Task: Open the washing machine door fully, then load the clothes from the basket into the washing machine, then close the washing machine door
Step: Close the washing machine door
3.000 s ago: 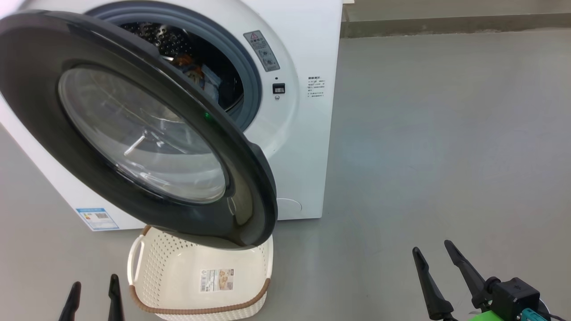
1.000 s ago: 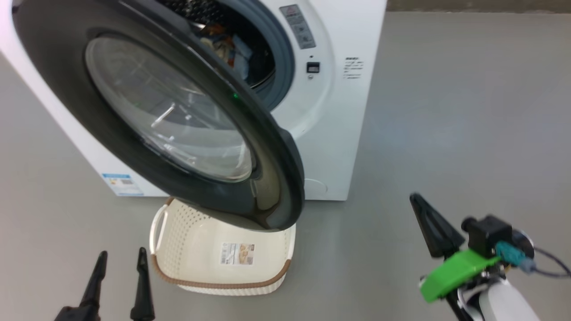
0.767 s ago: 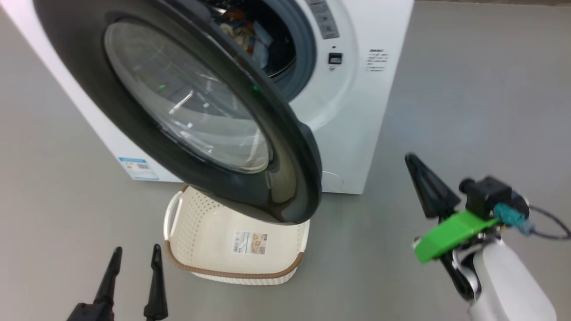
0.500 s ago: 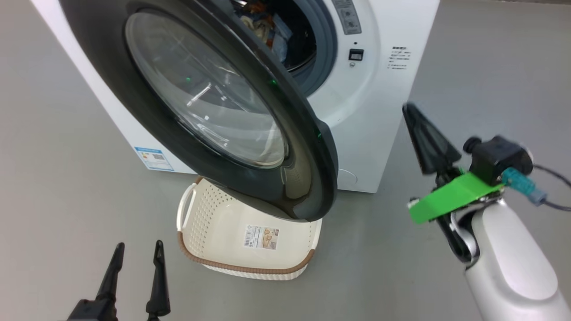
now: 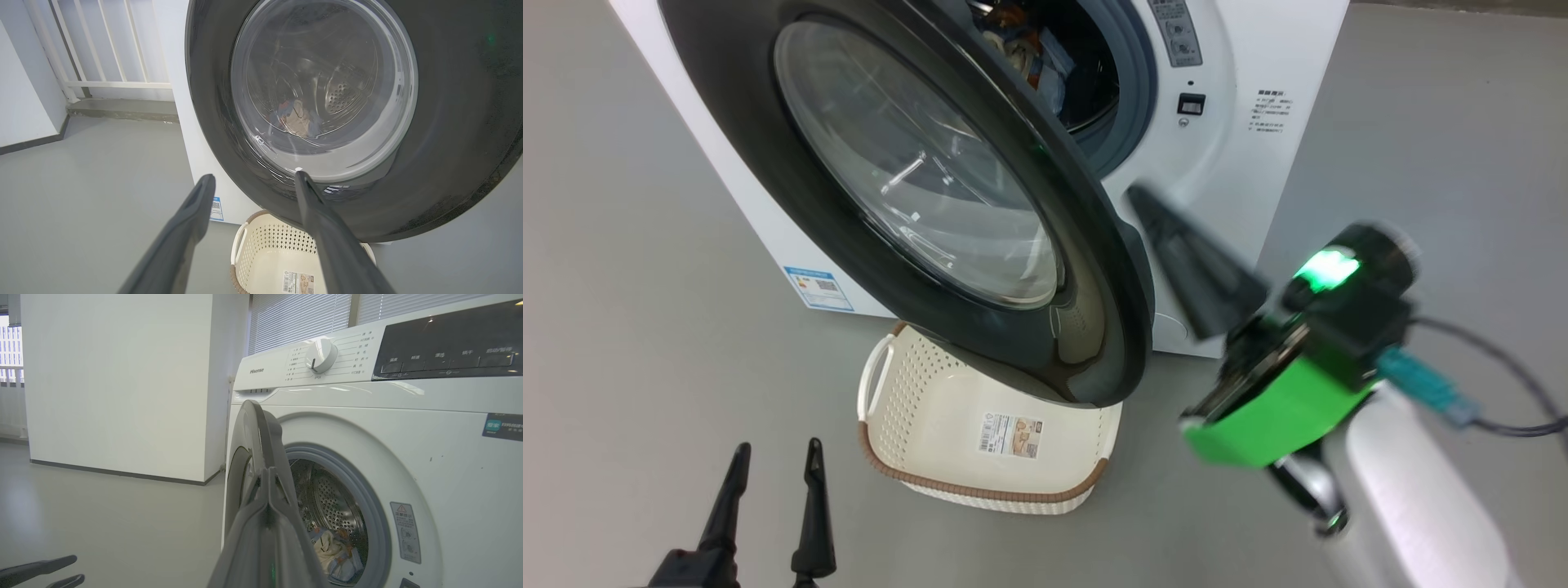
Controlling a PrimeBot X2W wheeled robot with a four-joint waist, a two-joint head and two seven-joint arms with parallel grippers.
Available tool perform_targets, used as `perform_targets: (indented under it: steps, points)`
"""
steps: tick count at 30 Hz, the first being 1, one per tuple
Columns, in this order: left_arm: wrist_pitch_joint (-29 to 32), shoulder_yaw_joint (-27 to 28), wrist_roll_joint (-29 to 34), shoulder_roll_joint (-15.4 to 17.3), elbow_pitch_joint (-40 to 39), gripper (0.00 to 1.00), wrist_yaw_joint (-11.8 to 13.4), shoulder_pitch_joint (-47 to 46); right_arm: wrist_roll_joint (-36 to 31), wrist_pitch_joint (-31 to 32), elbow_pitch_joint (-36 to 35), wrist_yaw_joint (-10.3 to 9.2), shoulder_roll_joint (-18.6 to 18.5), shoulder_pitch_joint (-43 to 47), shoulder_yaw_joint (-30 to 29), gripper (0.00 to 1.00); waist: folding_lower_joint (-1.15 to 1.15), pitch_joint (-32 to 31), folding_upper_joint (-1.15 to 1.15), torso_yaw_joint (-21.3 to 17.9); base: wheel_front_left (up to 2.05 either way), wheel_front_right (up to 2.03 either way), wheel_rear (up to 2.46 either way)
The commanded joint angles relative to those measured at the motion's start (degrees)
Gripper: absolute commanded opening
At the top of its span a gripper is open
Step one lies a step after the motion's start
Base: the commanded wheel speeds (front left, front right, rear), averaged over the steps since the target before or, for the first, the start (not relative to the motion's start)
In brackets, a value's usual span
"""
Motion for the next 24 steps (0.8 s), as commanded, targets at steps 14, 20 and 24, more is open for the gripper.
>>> perform_targets:
  steps: [14,20,24]
  points:
    - [-0.52,1.02,0.54,0.81,-1.92,1.0,1.01,-3.07,4.98,1.7,8.77,0.09,0.81,2.32,9.56,0.0,0.0,1.46,0.0,0.62,0.0,0.0,0.0]
    - [-0.7,0.73,0.56,0.73,-1.6,1.0,1.12,-3.68,6.27,-0.67,15.4,0.09,0.88,-0.18,9.95,0.0,0.0,1.98,0.0,0.66,0.0,0.0,0.0]
    - [-0.85,0.78,0.3,0.56,-1.46,1.0,1.25,-3.88,7.11,-2.06,19.12,0.09,0.97,-1.8,9.94,0.0,0.0,2.14,0.0,0.53,0.0,0.0,0.0]
